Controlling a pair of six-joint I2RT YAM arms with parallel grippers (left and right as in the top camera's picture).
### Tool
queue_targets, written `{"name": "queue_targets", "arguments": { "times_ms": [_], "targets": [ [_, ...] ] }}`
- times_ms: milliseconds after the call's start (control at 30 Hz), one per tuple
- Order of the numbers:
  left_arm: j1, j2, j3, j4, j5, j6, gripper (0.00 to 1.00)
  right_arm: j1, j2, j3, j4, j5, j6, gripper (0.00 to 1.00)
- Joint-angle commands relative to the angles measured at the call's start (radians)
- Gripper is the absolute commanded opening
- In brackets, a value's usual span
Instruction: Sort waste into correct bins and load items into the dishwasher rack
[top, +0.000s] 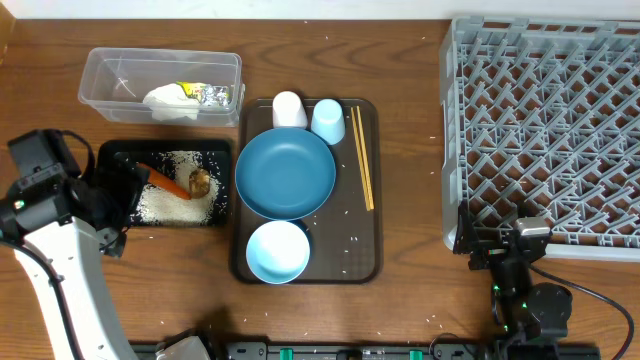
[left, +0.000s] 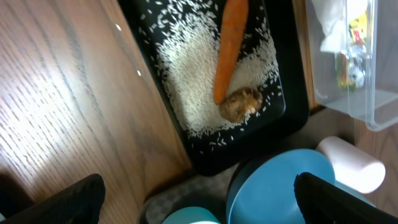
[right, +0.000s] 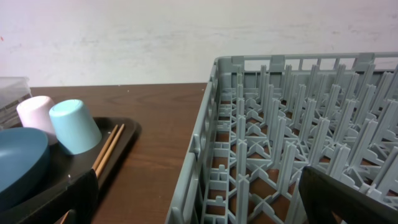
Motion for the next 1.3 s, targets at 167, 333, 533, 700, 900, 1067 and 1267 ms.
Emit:
{"name": "queue_targets", "arguments": {
  "times_ms": [167, 333, 533, 700, 900, 1067, 1267],
  "targets": [
    [0.011, -0.013, -0.001, -0.006, -0.002, -0.013, 0.98, -0.01, -0.003, -0.002, 0.048, -0.15, 0.217, 0.99],
    [0.011, -0.013, -0.001, -0.006, -0.003, -0.012, 0.98, -0.01, -0.003, -0.002, 0.137, -0.571, 0.838, 0.99],
    [0.011, -0.013, -0.001, -0.006, -0.002, -0.013, 0.98, -0.01, -0.003, -0.002, 0.209, -0.613, 1.159, 0.99],
    [0.011, -0.013, -0.001, -0.006, -0.002, -0.013, 0.98, -0.01, -0.003, 0.02, 0.52, -0.642, 1.143, 0.99],
    [0.011, -0.013, -0.001, -0.006, -0.002, -0.013, 0.98, -0.01, 0.037, 0.197, 0.466, -0.569, 1.087, 0.99],
    [0.011, -0.013, -0.001, -0.006, -0.003, -0.013, 0.98, -0.01, 0.215, 0.448, 0.34, -0.57, 0.899, 0.99],
    [0.011, -0.013, -0.001, -0.006, -0.003, -0.013, 0.98, 0.018, 0.551, 0.786, 0.071, -0.622, 0.683, 0.99]
  ]
}}
